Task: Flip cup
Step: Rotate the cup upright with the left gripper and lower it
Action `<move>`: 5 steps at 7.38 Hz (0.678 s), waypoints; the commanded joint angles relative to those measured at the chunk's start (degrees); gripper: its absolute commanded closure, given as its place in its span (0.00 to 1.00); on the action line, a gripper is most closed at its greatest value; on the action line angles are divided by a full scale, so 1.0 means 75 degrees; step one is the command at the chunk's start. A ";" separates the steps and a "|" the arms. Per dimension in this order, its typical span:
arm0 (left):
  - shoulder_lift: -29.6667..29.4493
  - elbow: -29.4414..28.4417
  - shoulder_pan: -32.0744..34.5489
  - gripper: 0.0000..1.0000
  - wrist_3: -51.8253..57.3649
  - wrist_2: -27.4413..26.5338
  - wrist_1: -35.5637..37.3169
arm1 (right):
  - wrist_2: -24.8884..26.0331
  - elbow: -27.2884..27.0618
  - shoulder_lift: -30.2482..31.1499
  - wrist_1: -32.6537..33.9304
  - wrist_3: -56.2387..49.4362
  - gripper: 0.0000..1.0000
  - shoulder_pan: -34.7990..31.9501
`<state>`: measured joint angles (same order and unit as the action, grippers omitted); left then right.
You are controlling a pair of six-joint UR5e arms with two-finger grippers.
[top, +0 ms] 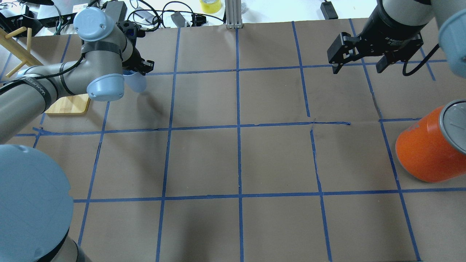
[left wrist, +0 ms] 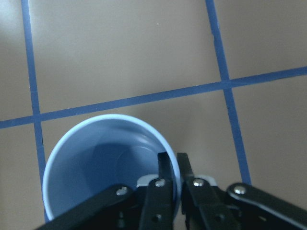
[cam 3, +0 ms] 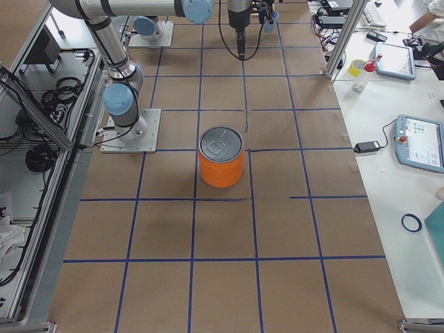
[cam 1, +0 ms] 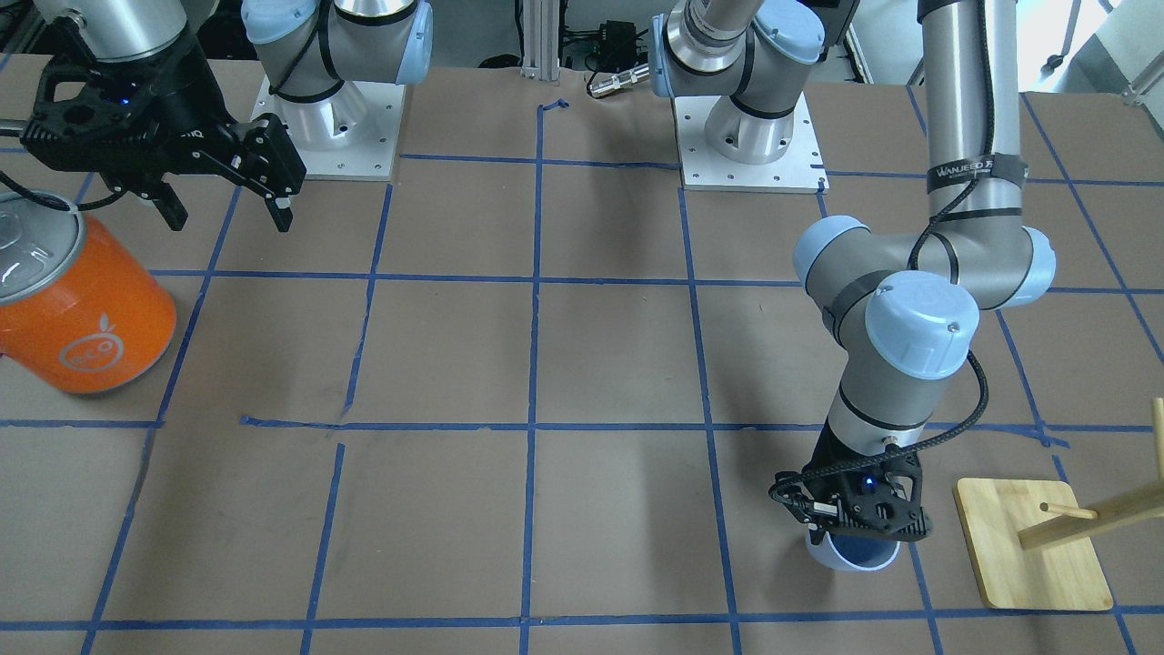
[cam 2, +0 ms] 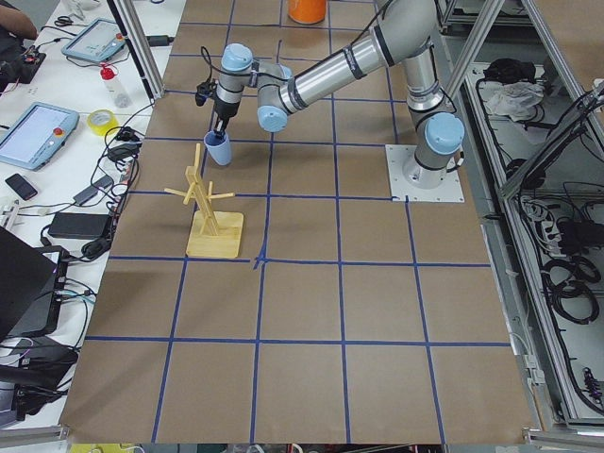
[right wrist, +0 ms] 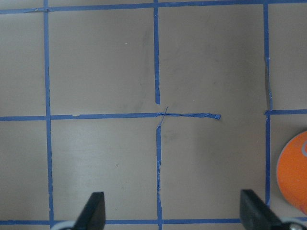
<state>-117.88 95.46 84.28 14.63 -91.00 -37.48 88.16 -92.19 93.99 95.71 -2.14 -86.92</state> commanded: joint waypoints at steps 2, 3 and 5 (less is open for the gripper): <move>-0.0173 0.0034 -0.0022 1.00 -0.0005 0.0028 0.0017 | 0.0000 0.0011 -0.0004 0.0000 -0.0054 0.00 0.0012; -0.0196 0.0057 -0.0022 1.00 -0.0017 0.0237 0.0005 | 0.0000 0.0011 -0.0004 0.0000 -0.0043 0.00 0.0000; -0.0197 0.0057 -0.0022 0.06 -0.0075 0.0227 -0.0041 | 0.0000 0.0011 -0.0004 0.0000 -0.0043 0.00 0.0000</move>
<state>-119.31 95.85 84.11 14.45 -89.44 -37.59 88.15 -92.12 93.95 95.71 -2.45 -86.88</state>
